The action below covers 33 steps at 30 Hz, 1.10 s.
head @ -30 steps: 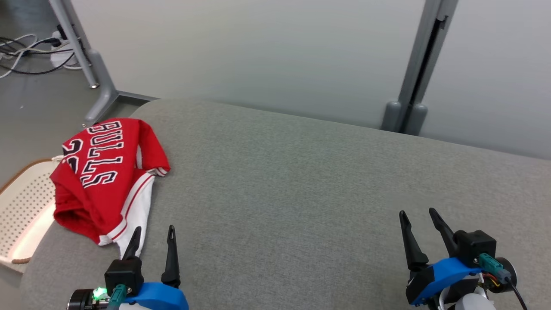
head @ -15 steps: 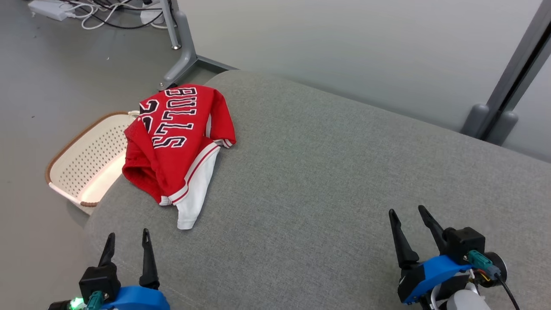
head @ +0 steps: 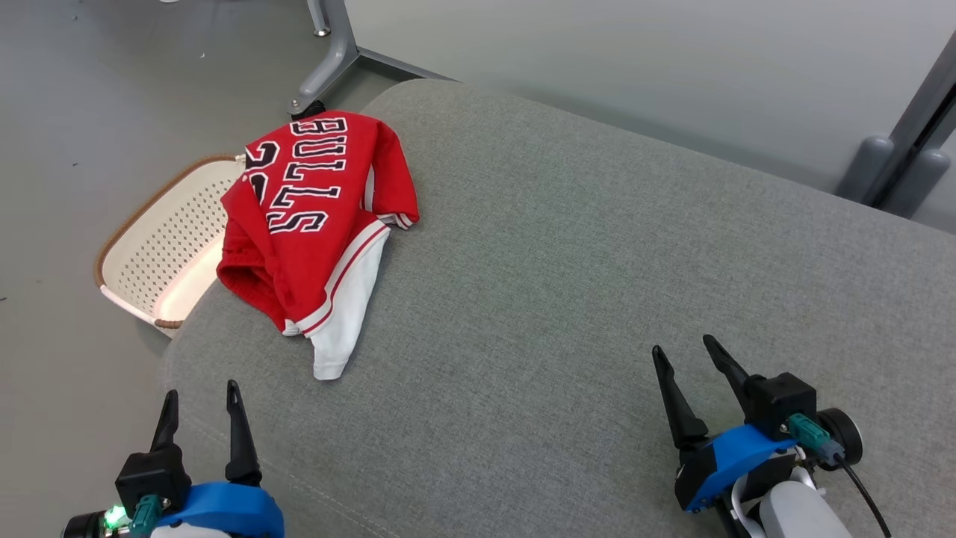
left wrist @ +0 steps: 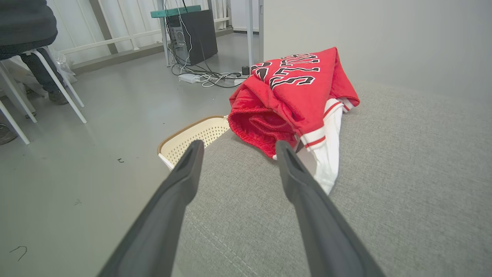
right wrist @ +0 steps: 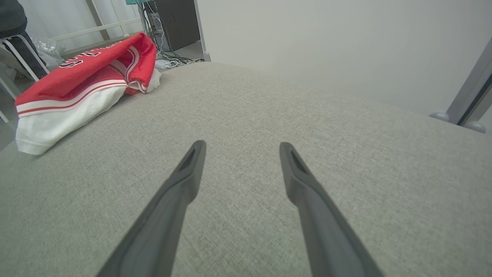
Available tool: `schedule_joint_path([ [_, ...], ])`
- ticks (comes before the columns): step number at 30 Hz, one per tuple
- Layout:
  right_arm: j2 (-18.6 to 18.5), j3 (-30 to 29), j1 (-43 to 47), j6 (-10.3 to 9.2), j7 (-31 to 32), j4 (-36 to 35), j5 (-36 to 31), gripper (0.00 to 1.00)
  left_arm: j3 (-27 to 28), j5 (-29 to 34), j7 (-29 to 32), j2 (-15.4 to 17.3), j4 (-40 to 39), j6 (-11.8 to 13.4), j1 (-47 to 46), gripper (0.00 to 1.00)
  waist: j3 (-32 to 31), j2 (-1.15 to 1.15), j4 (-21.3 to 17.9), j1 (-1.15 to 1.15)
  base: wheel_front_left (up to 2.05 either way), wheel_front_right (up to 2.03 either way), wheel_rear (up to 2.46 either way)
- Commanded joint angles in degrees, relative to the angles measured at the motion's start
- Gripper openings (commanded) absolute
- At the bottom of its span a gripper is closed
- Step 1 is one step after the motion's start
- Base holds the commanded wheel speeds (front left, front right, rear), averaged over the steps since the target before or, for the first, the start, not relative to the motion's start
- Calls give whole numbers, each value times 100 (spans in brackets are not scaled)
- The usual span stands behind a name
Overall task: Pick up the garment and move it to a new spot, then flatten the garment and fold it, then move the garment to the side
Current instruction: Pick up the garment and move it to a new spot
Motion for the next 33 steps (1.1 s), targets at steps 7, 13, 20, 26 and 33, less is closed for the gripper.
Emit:
schedule_joint_path([
  [7,-249,142,23,1,-29,-222,-74,100,62,5,-16,-6,340,-69,-600,100,303,-2,-124,-1,0,0,0],
  [13,-498,381,-180,1,-29,-444,-23,100,280,-86,-16,0,669,-135,-1277,100,751,-2,-458,-1,0,0,0],
  [20,-718,646,-376,1,-29,-624,53,100,443,61,-17,230,1382,-86,-2086,100,1164,-2,-819,-1,0,0,0],
  [26,-808,715,-551,1,-26,-638,171,100,352,325,-16,478,2356,228,-2690,100,1423,-2,-1096,-1,0,0,0],
  [33,-843,625,-553,0,-25,-636,226,100,508,215,-16,603,3035,521,-3029,96,1486,-2,-1281,-1,0,0,0],
])
